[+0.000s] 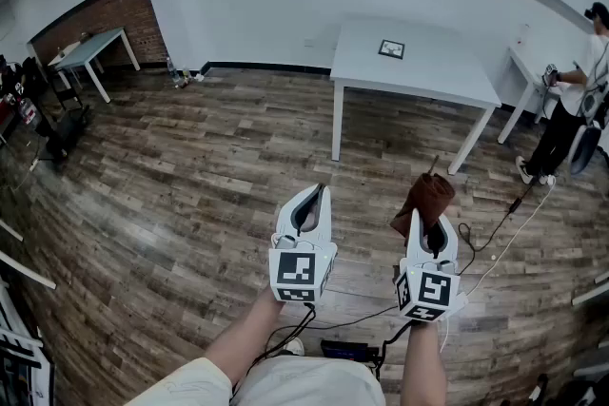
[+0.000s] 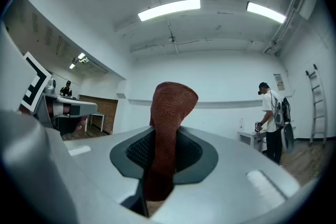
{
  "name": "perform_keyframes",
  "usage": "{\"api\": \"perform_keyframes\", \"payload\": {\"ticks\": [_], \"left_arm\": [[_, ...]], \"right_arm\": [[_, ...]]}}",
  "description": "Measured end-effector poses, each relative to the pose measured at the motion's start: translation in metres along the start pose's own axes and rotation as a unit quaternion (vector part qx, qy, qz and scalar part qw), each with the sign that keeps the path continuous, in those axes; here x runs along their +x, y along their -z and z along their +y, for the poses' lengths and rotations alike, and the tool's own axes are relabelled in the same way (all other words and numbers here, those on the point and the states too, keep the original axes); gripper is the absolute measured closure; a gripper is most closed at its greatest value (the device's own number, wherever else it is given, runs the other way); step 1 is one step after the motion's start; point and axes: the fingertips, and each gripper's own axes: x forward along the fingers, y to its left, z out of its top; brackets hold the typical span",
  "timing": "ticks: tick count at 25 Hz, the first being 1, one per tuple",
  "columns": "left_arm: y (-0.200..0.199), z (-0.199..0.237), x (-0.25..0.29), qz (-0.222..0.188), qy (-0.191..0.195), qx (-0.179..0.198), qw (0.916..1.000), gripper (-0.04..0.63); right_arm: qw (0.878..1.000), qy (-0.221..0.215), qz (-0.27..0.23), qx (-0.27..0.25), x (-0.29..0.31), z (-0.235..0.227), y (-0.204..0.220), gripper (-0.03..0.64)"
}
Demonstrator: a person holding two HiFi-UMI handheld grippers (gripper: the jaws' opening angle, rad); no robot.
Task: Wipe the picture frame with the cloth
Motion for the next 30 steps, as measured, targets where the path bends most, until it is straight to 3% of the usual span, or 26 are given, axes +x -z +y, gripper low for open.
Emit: {"api": "perform_keyframes", "payload": {"ticks": [17, 30], "left_arm": [[0.004, -0.023, 0.009, 0.004, 0.001, 0.004, 1.0, 0.595], [0.016, -0.079, 0.052, 0.018, 0.004, -0.024, 0.9995, 0.595]], "right_arm": [[1.0, -0.004, 0.002, -0.004, -0.003, -0.02, 0.005, 0.511], [1.0, 0.005, 0.015, 0.003, -0.002, -0.096, 0.024, 0.511]]}}
